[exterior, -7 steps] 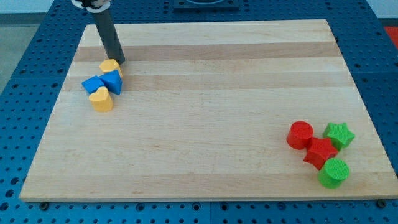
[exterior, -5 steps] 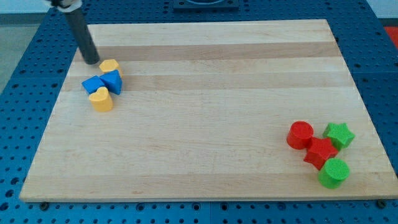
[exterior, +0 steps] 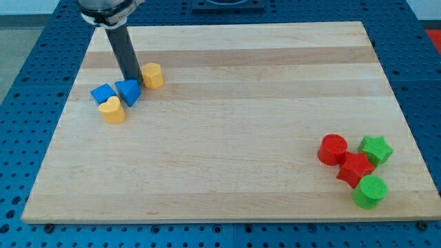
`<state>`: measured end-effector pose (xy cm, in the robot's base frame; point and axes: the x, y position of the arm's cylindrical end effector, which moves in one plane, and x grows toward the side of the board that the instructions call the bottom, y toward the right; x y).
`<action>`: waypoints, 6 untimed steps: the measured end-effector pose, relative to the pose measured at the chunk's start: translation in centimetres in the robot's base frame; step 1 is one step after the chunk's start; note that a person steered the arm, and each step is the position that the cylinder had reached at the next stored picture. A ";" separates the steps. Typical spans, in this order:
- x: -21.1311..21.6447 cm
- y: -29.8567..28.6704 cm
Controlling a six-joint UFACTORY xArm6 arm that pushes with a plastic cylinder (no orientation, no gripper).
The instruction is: Slide the yellow hexagon towards the bottom side of the board
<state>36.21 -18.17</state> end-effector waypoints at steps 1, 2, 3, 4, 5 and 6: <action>-0.7 -0.7; -5.6 -1.6; -10.2 2.1; -8.3 3.7; -4.2 2.8; -2.3 1.1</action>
<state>33.88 -17.10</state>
